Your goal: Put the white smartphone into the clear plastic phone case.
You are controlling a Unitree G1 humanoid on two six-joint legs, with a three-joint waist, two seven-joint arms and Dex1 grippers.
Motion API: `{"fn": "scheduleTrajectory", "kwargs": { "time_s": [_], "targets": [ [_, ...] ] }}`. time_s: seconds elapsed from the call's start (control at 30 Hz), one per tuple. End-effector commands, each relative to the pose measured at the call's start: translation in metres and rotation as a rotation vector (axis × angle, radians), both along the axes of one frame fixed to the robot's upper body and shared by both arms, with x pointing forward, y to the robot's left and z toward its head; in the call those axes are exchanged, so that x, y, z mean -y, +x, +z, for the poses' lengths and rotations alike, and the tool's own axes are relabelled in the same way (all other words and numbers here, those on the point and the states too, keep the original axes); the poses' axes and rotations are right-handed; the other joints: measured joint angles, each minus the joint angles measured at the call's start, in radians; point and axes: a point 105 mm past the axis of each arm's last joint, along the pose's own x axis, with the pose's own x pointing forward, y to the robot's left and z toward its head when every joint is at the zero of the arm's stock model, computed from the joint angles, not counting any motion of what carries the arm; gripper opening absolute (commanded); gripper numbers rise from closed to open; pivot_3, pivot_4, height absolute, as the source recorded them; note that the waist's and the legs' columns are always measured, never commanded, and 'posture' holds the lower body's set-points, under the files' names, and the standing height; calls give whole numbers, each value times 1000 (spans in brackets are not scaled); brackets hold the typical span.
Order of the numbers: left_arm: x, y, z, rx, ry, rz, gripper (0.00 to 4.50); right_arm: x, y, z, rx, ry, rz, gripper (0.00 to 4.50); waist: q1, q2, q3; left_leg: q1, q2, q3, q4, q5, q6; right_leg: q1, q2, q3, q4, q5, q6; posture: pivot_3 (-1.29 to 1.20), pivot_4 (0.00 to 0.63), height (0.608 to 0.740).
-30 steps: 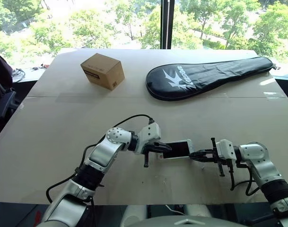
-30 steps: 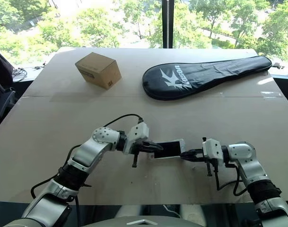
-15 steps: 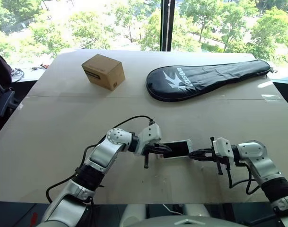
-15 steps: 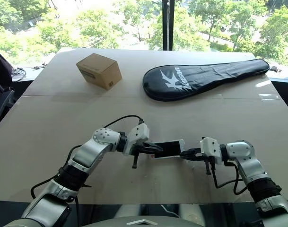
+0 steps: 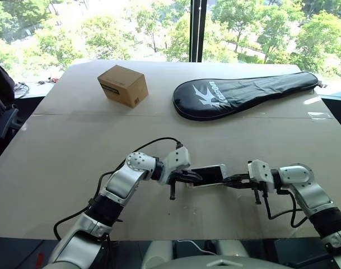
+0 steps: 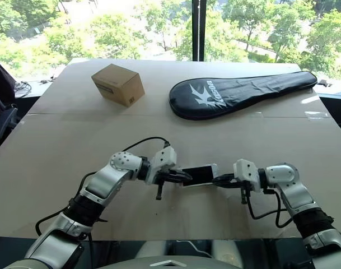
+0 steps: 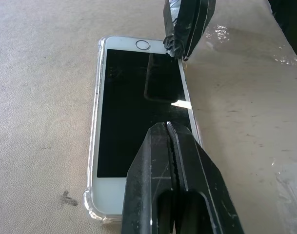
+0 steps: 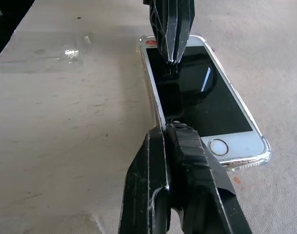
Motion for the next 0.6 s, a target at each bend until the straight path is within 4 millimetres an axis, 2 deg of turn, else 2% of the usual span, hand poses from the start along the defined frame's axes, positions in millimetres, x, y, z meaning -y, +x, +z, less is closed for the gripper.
{"fn": "scheduleTrajectory", "kwargs": {
  "time_s": [0.03, 0.23, 0.6],
  "targets": [
    [-1, -3, -4, -10, 19, -11, 0, 27, -46, -80, -345, -307, -32, 123, 1, 0, 0, 0, 0, 0, 0, 0, 0, 0, 0, 0, 0, 0, 0, 0, 150, 740],
    [0, -4, -5, -11, 16, -8, 0, 35, -50, -87, -375, -392, -56, 123, 3, 0, 0, -1, 0, 0, 0, 0, 0, 0, -1, 0, 0, 0, 0, 0, 150, 740],
    [-1, -4, -6, -10, 17, -5, 0, 35, -46, -86, -366, -393, -90, 123, 3, -1, -1, -1, 0, 0, 0, 0, 0, 0, -1, -1, 0, 0, 0, 0, 150, 740]
  ]
}}
